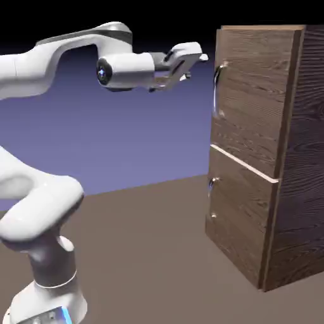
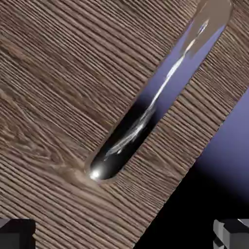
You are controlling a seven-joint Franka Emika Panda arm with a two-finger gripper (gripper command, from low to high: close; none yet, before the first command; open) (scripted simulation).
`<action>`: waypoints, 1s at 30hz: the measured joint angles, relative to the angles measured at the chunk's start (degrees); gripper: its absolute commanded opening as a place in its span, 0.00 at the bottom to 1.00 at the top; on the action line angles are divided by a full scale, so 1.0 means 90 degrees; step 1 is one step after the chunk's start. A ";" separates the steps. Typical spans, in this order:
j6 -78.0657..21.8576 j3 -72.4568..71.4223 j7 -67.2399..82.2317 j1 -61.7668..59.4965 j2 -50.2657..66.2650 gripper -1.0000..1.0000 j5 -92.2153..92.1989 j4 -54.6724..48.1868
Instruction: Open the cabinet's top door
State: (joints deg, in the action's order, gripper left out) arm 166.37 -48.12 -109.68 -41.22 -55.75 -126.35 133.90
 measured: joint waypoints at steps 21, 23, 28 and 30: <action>-0.0164 -0.1031 -0.1162 -0.1274 0.0154 0.00 -0.2370 -0.0189; -0.0508 -0.0632 -0.1160 -0.0813 0.0145 0.00 -0.2109 0.0197; -0.1443 0.0492 -0.1274 0.0298 -0.0006 0.00 -0.1232 0.1154; -0.1834 0.0953 -0.1354 0.0666 -0.0114 0.00 -0.0818 0.1499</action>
State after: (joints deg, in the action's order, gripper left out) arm 149.87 -39.54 -121.86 -35.23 -56.77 -133.71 147.39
